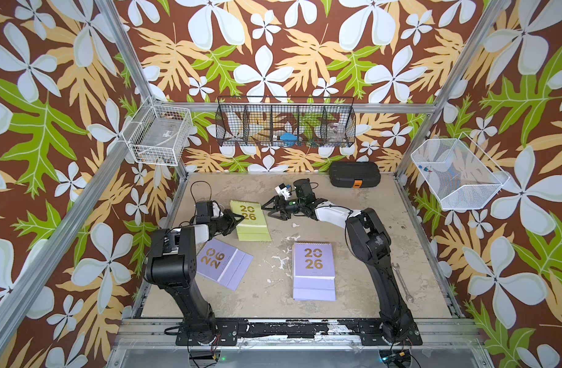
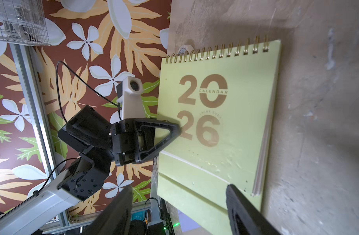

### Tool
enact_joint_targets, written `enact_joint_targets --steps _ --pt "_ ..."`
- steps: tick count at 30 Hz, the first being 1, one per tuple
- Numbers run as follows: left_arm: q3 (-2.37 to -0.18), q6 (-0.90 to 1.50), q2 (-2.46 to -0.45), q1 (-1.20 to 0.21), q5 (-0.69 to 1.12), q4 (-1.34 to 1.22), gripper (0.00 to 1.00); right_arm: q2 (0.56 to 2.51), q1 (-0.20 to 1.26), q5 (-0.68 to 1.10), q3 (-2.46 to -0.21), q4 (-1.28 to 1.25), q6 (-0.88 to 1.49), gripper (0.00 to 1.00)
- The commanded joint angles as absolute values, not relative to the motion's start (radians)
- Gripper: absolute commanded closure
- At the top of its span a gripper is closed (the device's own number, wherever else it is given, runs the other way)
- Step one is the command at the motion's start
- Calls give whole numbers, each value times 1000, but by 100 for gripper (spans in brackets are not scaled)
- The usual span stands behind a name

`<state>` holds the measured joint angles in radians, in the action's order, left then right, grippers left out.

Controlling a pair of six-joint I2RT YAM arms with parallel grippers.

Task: Stack the calendars
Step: Pick up the calendar at the center of the board, then place the calendar at the calendar.

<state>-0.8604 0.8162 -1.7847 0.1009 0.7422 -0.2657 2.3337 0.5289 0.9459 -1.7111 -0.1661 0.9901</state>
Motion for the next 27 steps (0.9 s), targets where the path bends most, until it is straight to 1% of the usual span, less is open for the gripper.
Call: enact_joint_targets --steps 1,7,18,22,24,27 --pt "-849 923 -1758 101 792 -392 100 2288 510 944 -1664 -211 986 24" --pt "-810 1060 -1686 95 865 -524 100 2193 462 893 -1556 -269 1022 23" --pt "-739 1232 -1601 28 933 -689 100 2180 448 926 -1570 -371 1107 28" --pt "-725 1264 -1593 -1 940 -721 100 2168 449 937 -1563 -411 1135 32" --pt "-707 1299 -1589 -13 939 -767 100 2163 450 942 -1562 -418 1139 38" --pt "-683 1337 -1585 -25 938 -820 100 2149 450 940 -1549 -431 1144 51"
